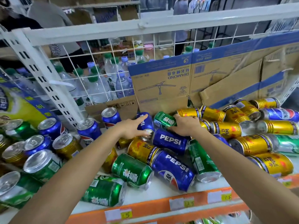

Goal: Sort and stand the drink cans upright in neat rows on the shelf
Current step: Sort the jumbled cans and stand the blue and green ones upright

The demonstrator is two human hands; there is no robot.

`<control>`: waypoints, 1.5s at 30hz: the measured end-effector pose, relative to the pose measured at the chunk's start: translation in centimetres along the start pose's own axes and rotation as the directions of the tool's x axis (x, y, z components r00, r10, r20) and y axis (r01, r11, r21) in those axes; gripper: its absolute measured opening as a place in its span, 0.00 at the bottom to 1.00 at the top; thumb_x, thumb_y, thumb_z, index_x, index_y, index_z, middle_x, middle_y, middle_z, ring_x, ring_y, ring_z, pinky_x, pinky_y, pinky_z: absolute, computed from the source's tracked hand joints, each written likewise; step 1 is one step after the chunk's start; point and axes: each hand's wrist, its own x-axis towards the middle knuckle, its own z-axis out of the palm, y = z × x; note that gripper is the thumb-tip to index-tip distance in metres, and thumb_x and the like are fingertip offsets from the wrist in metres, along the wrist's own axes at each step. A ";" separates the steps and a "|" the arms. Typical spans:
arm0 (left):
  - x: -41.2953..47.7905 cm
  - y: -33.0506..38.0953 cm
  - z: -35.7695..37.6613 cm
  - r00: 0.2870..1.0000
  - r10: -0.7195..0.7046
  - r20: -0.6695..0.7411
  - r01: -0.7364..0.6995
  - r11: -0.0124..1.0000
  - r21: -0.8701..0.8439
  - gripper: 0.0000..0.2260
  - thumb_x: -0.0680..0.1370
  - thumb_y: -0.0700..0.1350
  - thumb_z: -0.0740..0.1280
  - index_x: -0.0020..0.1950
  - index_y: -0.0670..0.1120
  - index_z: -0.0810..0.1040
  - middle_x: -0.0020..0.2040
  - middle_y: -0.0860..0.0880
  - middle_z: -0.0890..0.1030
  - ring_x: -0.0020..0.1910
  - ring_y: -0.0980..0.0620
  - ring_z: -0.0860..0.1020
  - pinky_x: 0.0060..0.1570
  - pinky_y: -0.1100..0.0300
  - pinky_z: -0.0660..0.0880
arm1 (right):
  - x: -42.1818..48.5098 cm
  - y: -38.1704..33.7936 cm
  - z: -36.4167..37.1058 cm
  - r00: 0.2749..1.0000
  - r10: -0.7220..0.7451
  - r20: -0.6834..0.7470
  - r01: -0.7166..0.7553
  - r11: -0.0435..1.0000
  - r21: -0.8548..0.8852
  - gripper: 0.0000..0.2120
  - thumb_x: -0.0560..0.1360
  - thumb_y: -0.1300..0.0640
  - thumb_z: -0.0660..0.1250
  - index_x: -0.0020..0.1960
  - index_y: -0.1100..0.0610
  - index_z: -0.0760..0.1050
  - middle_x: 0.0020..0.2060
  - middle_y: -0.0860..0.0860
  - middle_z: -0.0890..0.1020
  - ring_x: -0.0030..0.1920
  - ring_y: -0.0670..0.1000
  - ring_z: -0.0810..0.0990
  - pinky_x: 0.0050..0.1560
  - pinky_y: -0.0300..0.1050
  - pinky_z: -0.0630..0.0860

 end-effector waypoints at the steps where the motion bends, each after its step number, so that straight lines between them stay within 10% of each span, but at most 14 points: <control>1: -0.1 -0.1 -0.2 1.000 0.004 0.002 -0.004 1.000 -0.021 0.37 0.77 0.64 0.58 0.77 0.59 0.39 0.71 0.41 0.69 0.61 0.42 0.74 0.56 0.52 0.71 | -0.1 -0.1 0.0 1.000 -0.002 -0.008 0.002 1.000 0.011 0.31 0.75 0.36 0.59 0.70 0.55 0.61 0.61 0.56 0.77 0.63 0.60 0.73 0.64 0.57 0.63; 7: -0.4 -0.2 -0.9 0.998 -0.025 -0.059 0.020 0.997 -0.077 0.32 0.80 0.64 0.50 0.78 0.48 0.52 0.74 0.43 0.65 0.68 0.42 0.69 0.65 0.53 0.65 | 0.3 -0.4 -1.6 0.995 0.006 -0.095 0.010 0.987 0.163 0.27 0.71 0.46 0.70 0.64 0.57 0.66 0.55 0.57 0.76 0.53 0.58 0.75 0.49 0.48 0.75; 11: -0.3 -0.2 -1.9 0.974 -0.068 -0.215 0.052 0.995 -0.083 0.33 0.81 0.62 0.43 0.56 0.38 0.77 0.58 0.38 0.78 0.57 0.41 0.75 0.57 0.51 0.70 | 0.9 -1.7 -3.1 0.966 -0.062 -0.251 0.097 0.987 0.130 0.25 0.71 0.52 0.70 0.64 0.59 0.68 0.56 0.58 0.72 0.58 0.61 0.71 0.55 0.49 0.69; 16: 0.6 0.2 -1.7 0.922 -0.116 -0.370 0.139 0.990 0.035 0.28 0.82 0.59 0.43 0.41 0.42 0.73 0.51 0.35 0.79 0.51 0.38 0.77 0.51 0.49 0.72 | 2.2 -2.9 -2.2 0.953 -0.110 -0.284 0.149 0.982 0.120 0.25 0.70 0.56 0.69 0.65 0.56 0.67 0.57 0.57 0.74 0.61 0.61 0.68 0.60 0.54 0.69; 34: 1.1 1.2 -2.0 0.751 -0.285 -0.596 0.385 0.922 0.044 0.25 0.84 0.52 0.46 0.55 0.40 0.79 0.53 0.39 0.80 0.52 0.40 0.78 0.42 0.51 0.68 | 2.2 -2.7 -1.7 0.907 -0.171 -0.384 0.270 0.937 0.222 0.24 0.74 0.65 0.67 0.68 0.56 0.66 0.61 0.56 0.67 0.62 0.58 0.68 0.64 0.49 0.69; 40: -0.8 1.1 -2.5 0.844 -0.201 -0.498 0.324 0.930 0.173 0.21 0.84 0.51 0.48 0.56 0.40 0.76 0.54 0.38 0.79 0.52 0.39 0.77 0.43 0.50 0.70 | 1.1 -2.1 -1.6 0.843 -0.266 -0.467 0.284 0.958 -0.034 0.26 0.75 0.59 0.65 0.72 0.53 0.64 0.65 0.58 0.70 0.71 0.61 0.61 0.71 0.55 0.59; 43: -2.0 0.2 -2.3 0.896 -0.158 -0.415 0.253 0.949 0.186 0.23 0.82 0.57 0.51 0.37 0.44 0.71 0.46 0.41 0.80 0.47 0.42 0.77 0.45 0.51 0.73 | -0.6 -2.4 -1.6 0.799 -0.259 -0.543 0.330 0.943 0.036 0.27 0.75 0.58 0.66 0.72 0.55 0.64 0.65 0.58 0.71 0.68 0.59 0.65 0.68 0.51 0.63; 45: -2.7 -0.5 -1.9 0.941 -0.128 -0.313 0.211 0.946 0.245 0.20 0.80 0.59 0.56 0.43 0.45 0.74 0.48 0.43 0.80 0.49 0.43 0.78 0.46 0.52 0.75 | -1.4 -2.5 -1.5 0.836 -0.254 -0.487 0.352 0.928 0.122 0.25 0.76 0.55 0.66 0.70 0.54 0.65 0.65 0.56 0.71 0.64 0.56 0.66 0.63 0.46 0.66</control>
